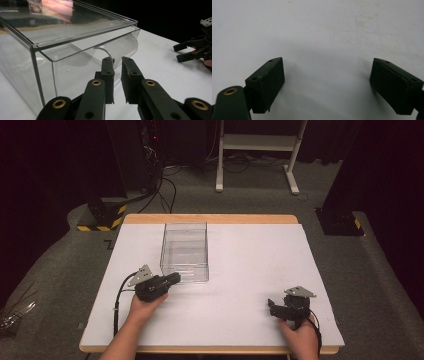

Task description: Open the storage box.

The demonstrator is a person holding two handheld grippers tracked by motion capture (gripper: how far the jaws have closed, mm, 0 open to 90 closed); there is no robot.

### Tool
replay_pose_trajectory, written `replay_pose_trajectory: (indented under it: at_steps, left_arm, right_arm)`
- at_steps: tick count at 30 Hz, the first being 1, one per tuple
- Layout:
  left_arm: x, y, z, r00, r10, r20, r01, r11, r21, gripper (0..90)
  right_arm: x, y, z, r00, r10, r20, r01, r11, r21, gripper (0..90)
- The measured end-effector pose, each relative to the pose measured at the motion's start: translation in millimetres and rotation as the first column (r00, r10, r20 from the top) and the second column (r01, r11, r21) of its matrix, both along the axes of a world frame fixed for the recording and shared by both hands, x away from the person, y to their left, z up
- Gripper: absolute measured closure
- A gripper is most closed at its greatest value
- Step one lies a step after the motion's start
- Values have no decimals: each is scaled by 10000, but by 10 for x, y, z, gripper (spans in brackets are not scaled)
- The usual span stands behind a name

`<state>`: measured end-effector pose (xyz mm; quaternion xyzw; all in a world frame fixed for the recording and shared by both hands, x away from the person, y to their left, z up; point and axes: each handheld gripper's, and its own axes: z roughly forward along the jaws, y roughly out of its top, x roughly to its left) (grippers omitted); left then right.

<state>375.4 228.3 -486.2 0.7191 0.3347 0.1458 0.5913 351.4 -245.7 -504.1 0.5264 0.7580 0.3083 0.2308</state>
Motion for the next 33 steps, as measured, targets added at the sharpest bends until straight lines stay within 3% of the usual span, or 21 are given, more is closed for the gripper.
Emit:
replay_pose_trajectory:
  at_steps: [17, 25, 33]
  left_arm:
    - [-151, 8, -1, 9997, -251, 21, 251, 9997, 18, 812]
    - [-242, 11, 30, 9987, -514, 1, 513, 9982, 301, 816]
    - [-344, 13, 28, 9979, -640, -42, 641, 9975, 289, 820]
  right_arm:
    - [0, -1, 0, 10000, 4, 1, -4, 10000, 4, 127]
    - [0, -1, 0, 10000, 4, 1, -4, 10000, 4, 127]
    - [0, -1, 0, 10000, 7, 0, -7, 10000, 8, 127]
